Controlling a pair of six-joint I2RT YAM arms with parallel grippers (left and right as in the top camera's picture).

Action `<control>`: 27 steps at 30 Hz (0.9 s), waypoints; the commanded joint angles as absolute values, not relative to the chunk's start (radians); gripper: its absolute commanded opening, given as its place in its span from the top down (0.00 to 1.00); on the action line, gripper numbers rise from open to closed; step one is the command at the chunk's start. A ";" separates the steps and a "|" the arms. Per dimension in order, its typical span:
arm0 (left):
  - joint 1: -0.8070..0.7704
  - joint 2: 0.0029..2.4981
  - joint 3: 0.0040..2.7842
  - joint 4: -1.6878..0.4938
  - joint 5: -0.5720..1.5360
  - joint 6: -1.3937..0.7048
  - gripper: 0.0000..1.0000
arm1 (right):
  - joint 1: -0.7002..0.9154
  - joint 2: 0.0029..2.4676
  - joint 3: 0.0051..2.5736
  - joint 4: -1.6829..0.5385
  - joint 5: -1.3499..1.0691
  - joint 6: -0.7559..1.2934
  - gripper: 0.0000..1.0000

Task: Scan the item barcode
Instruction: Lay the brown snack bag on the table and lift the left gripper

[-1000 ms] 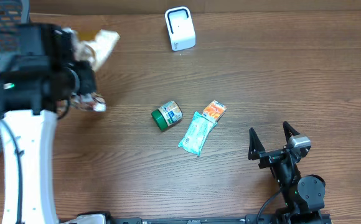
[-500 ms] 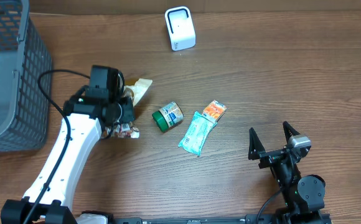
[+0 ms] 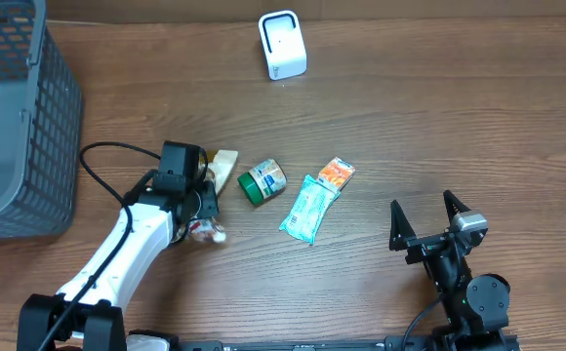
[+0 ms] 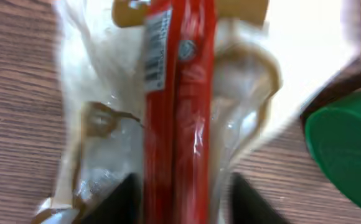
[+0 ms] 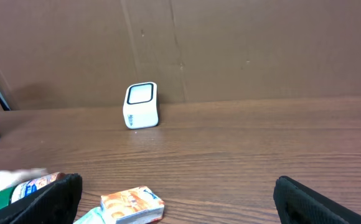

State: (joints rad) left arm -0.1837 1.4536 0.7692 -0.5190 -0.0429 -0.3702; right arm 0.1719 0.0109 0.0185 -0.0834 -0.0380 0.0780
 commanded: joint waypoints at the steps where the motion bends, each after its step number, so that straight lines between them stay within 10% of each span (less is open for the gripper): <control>1: -0.191 1.453 0.755 -0.494 -0.055 -0.382 0.25 | 0.175 0.004 0.008 -0.081 -0.039 0.078 0.00; 5: -0.189 1.453 0.772 -0.498 -0.057 -0.369 0.00 | 0.175 0.004 0.008 -0.081 -0.039 0.078 0.00; 27: 0.029 1.453 1.347 -0.856 -0.117 -0.239 0.00 | 0.175 0.004 0.008 -0.081 -0.039 0.078 0.00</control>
